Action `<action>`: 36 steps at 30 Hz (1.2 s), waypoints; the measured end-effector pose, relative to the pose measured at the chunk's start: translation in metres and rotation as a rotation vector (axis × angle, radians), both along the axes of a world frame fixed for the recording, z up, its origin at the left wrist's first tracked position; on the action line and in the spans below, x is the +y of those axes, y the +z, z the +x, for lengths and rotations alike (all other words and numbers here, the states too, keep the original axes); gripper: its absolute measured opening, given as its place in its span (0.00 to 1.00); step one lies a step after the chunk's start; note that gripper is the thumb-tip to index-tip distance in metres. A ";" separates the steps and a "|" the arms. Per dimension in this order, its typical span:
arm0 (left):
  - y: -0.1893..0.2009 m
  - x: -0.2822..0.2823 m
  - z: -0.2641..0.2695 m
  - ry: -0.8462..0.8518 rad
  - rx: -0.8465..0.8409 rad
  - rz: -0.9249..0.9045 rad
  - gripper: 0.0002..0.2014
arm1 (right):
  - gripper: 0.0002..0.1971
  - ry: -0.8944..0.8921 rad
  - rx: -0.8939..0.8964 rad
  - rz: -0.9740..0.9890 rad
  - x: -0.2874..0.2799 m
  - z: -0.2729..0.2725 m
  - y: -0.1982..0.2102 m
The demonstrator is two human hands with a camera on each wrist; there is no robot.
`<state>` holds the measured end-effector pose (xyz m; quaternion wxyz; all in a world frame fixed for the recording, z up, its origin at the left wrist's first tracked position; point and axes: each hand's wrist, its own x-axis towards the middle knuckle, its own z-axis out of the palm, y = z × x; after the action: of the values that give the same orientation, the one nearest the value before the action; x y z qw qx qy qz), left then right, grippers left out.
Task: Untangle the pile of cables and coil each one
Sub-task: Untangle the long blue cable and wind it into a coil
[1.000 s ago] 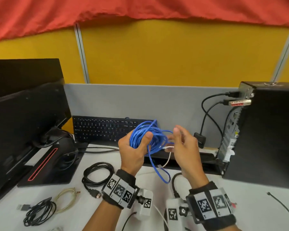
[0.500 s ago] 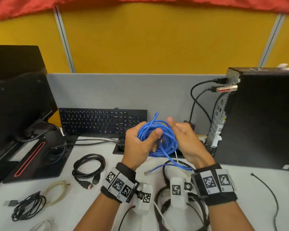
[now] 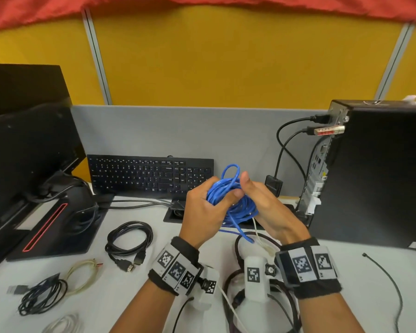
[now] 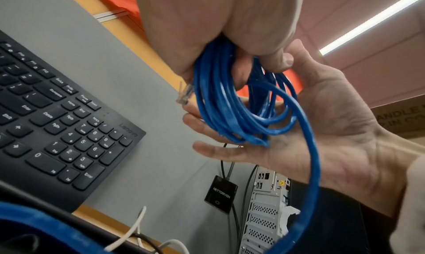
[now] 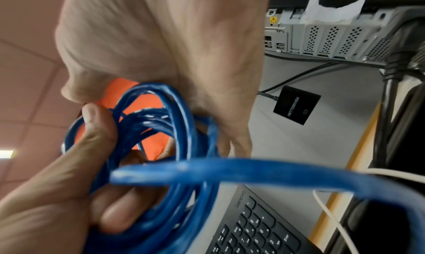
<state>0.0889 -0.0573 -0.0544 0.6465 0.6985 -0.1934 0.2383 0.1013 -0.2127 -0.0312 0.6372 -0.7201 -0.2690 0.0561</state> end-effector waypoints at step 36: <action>0.006 0.052 0.027 0.260 0.173 -0.626 0.16 | 0.09 -0.370 -0.319 0.139 0.003 0.010 -0.006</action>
<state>0.1154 -0.0049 -0.0488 0.8076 0.5028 0.0352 0.3062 0.1115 -0.2096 -0.0369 0.6339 -0.7114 -0.2330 -0.1944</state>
